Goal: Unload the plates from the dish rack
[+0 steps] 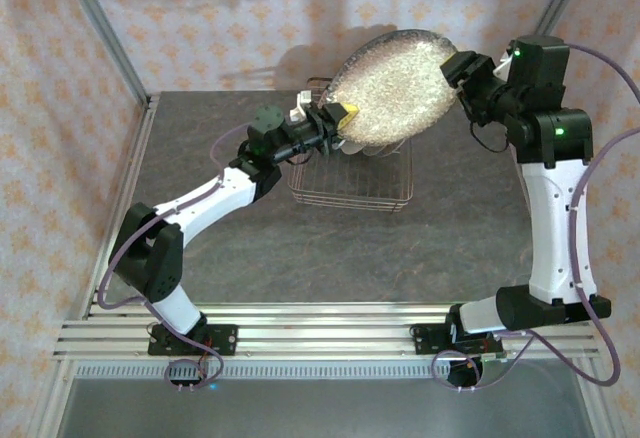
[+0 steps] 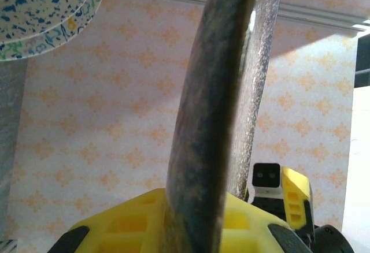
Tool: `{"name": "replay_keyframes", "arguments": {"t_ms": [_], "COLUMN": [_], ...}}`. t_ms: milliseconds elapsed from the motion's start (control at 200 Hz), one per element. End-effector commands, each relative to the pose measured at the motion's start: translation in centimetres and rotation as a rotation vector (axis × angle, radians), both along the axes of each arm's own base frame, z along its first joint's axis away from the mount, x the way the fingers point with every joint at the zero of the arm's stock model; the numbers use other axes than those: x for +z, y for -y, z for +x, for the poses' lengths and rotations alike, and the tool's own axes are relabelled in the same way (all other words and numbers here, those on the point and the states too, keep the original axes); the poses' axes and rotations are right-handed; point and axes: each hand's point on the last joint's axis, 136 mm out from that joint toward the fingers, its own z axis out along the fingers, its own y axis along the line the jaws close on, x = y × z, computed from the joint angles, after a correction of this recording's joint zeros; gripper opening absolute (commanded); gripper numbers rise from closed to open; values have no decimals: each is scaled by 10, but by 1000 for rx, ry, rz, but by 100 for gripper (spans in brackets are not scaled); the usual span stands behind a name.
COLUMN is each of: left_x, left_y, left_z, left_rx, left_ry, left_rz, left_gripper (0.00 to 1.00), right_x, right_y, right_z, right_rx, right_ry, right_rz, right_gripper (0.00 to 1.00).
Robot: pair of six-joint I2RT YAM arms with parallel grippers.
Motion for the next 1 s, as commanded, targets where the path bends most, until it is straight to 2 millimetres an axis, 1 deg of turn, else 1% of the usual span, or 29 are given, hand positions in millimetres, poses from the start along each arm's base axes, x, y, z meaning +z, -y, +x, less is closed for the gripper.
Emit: {"name": "replay_keyframes", "arguments": {"t_ms": [0,145,300,440,556,641,736,831,941,996], "left_x": [117,124,123,122,120,117,112,106,96,88], "left_y": [-39,-54,-75,-97,-116,-132,-152,-173,-198,-211], "left_z": [-26,-21,-14,-8,-2,2,6,10,14,16], "left_rx": [86,124,176,231,278,318,368,426,492,529], "left_ry": [342,356,352,356,355,352,347,340,324,305], "left_rz": [-191,-174,-142,-112,-85,-62,-27,0,48,82], "left_gripper": [0,0,0,0,0,0,0,0,0,0], "right_x": [21,26,49,74,83,81,75,71,64,60], "right_y": [-8,-8,-10,-20,-32,-44,-65,-82,-100,-107], "right_z": [-8,-9,-17,-30,-40,-44,-51,-58,-61,-63], "right_rx": [62,77,111,195,271,320,395,443,484,490], "right_ry": [60,73,175,318,408,449,499,569,642,677], "right_rz": [-6,-41,-90,-141,-202,-272,-357,-404,-461,-495], "right_gripper": [63,69,72,74,74,75,75,75,75,76]}}
